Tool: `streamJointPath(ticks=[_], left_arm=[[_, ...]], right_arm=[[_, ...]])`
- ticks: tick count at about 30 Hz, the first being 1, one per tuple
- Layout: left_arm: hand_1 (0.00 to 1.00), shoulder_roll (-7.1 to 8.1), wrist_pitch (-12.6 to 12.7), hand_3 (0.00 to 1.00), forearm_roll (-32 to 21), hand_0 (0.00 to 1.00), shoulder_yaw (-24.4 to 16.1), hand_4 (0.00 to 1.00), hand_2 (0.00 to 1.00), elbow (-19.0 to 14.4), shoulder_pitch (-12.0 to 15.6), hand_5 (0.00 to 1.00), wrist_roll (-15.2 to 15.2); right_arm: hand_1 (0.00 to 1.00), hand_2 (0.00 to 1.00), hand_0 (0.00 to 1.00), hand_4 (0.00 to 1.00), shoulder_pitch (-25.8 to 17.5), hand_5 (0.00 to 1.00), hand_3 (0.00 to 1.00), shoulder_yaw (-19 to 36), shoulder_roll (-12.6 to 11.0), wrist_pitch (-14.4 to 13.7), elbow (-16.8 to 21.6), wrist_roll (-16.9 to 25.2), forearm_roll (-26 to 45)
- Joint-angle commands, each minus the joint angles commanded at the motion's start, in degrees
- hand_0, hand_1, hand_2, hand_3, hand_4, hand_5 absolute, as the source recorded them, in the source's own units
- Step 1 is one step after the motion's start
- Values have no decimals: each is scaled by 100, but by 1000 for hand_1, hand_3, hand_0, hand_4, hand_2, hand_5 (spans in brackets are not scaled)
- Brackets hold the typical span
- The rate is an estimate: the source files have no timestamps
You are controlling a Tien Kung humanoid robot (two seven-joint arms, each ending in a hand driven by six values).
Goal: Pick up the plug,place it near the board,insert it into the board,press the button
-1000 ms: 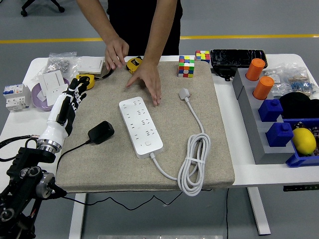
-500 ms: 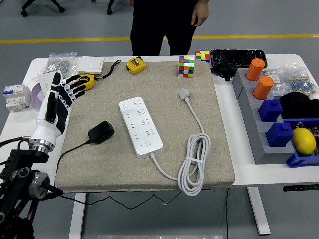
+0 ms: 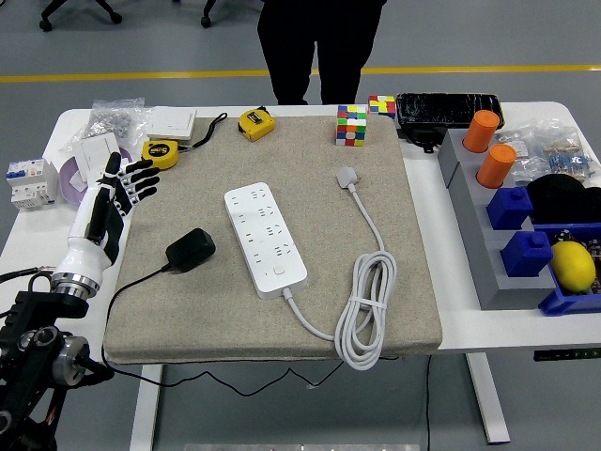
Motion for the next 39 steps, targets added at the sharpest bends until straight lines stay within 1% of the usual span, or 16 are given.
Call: streamJointPath(ticks=[7, 8, 13, 14, 19, 20, 25, 26, 31, 32, 37, 38, 39], left_arm=[[736, -6, 98, 671, 224, 725, 43, 998, 709, -19, 35, 998, 52], [708, -4, 107, 656, 267, 709, 55, 998, 671, -19, 31, 768, 64], [708, 16, 191, 656, 440, 709, 88, 998, 671, -37, 36, 768, 130], [660, 17, 207, 558, 476, 663, 85, 698, 596, -38, 41, 322, 142], [660, 25, 273, 558, 724, 663, 69, 698, 596, -51, 61, 322, 199], [606, 21, 291, 527, 766, 612, 65, 722, 565, -56, 63, 119, 209], [606, 14, 259, 527, 826, 612, 54, 722, 565, -76, 57, 119, 222], [647, 15, 234, 557, 794, 623, 53, 725, 593, -78, 55, 215, 213], [647, 15, 143, 557, 759, 623, 49, 725, 593, -75, 38, 215, 207], [756, 14, 126, 617, 773, 720, 51, 810, 691, -71, 37, 303, 212], [756, -18, 69, 617, 743, 720, 38, 810, 691, -24, 69, 303, 225], [841, -19, 71, 837, 739, 828, 37, 868, 797, -17, 76, 376, 226], [841, -20, 70, 837, 741, 828, 33, 868, 797, -13, 79, 376, 228]], right_arm=[[728, 718, 878, 998, -60, 679, 721, 88, 37, 0, 0, -11, -107], [729, 718, 879, 998, -62, 679, 721, 93, 44, 1, 0, -9, -115], [729, 718, 879, 998, -62, 679, 721, 48, 65, -2, 0, 10, -68], [728, 719, 877, 998, -62, 679, 720, 48, 67, -2, 0, 10, -69], [728, 719, 877, 998, -73, 679, 720, 83, 68, 5, 0, 4, -101], [728, 718, 878, 998, -77, 678, 720, 105, 66, 2, 0, 3, -114], [728, 718, 878, 998, -89, 678, 720, 137, 71, 10, 0, -5, -147], [728, 718, 879, 998, -86, 679, 721, 122, 71, 9, 0, 1, -131], [728, 718, 879, 998, -61, 679, 721, 75, 67, 4, 0, 14, -82], [729, 718, 878, 998, -58, 679, 721, 70, 66, 5, 0, 13, -81], [729, 718, 878, 998, -73, 679, 721, 92, 68, 4, 0, 7, -98], [728, 718, 879, 998, -79, 679, 721, 96, 69, 3, 0, 5, -100], [728, 718, 879, 998, -83, 679, 721, 95, 69, 2, 0, 4, -99]])
